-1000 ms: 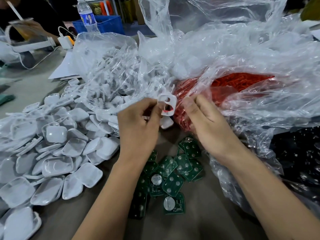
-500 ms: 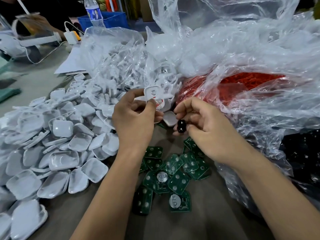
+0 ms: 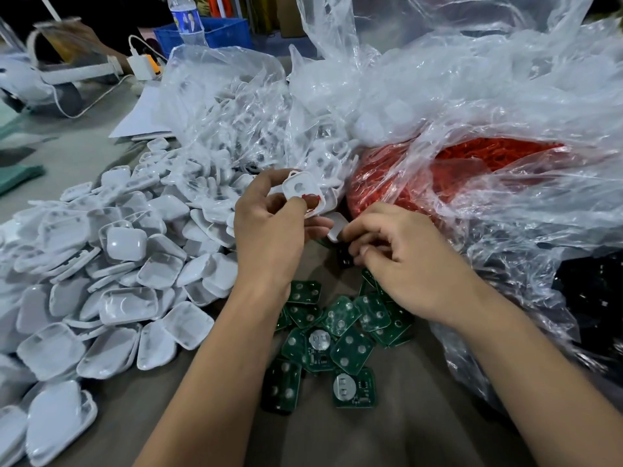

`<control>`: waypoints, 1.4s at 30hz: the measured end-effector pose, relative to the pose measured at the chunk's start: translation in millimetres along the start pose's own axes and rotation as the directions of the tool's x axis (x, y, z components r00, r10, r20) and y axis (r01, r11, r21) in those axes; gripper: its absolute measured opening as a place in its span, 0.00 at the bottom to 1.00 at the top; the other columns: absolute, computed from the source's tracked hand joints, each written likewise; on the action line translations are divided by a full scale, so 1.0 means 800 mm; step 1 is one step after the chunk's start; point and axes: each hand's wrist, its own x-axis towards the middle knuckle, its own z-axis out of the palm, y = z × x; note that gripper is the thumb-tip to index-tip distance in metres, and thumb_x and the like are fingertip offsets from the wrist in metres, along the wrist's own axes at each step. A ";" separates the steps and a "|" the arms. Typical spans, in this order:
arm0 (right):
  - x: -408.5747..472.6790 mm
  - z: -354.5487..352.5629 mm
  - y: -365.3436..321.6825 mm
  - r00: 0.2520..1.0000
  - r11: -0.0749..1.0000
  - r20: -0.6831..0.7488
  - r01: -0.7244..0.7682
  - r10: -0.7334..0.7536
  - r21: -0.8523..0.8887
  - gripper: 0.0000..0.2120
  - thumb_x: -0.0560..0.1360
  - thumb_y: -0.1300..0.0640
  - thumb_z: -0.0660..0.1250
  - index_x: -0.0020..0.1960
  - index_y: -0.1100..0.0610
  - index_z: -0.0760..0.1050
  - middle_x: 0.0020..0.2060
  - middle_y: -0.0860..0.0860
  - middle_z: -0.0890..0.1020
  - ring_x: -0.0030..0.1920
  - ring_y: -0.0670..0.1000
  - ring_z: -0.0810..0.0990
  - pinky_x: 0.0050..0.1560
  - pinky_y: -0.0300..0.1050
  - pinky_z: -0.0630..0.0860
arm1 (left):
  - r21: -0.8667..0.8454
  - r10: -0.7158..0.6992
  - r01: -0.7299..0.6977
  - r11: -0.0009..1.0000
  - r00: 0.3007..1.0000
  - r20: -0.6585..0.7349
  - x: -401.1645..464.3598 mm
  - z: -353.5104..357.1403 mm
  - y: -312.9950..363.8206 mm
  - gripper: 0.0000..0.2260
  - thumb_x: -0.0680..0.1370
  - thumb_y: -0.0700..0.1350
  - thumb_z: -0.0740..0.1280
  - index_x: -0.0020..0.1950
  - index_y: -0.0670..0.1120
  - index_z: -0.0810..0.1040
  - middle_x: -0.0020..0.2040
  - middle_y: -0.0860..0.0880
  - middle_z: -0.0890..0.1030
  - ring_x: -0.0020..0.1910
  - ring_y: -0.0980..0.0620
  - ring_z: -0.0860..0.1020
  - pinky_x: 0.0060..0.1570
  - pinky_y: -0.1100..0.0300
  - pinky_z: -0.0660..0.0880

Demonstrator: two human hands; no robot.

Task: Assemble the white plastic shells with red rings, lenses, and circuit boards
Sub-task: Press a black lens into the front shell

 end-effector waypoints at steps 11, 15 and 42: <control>-0.002 0.018 0.001 0.982 0.958 0.008 0.188 -0.191 -0.215 0.09 0.72 0.64 0.79 0.47 0.53 0.83 0.45 0.41 0.80 0.43 0.41 0.79 0.48 0.40 0.79 | -0.002 0.012 -0.012 1.000 1.000 -0.026 -0.003 0.001 0.004 0.08 0.83 0.41 0.67 0.44 0.49 0.78 0.40 0.47 0.86 0.31 0.45 0.85 0.30 0.59 0.79; 0.002 0.016 0.005 0.982 0.987 -0.132 0.124 -0.137 -0.101 0.12 0.74 0.66 0.77 0.52 0.51 0.84 0.44 0.41 0.85 0.45 0.39 0.83 0.50 0.35 0.80 | 0.027 0.024 -0.023 0.999 0.999 -0.046 -0.003 0.001 0.003 0.08 0.81 0.40 0.69 0.43 0.48 0.78 0.39 0.46 0.86 0.32 0.45 0.85 0.31 0.58 0.80; -0.002 0.007 -0.004 0.906 0.944 -0.309 0.215 -0.288 -0.248 0.09 0.75 0.62 0.77 0.54 0.53 0.88 0.47 0.45 0.86 0.50 0.44 0.82 0.56 0.43 0.78 | 0.222 -0.027 0.012 0.975 0.998 0.064 -0.013 0.017 -0.015 0.07 0.82 0.42 0.68 0.49 0.47 0.86 0.40 0.49 0.87 0.40 0.51 0.86 0.38 0.55 0.82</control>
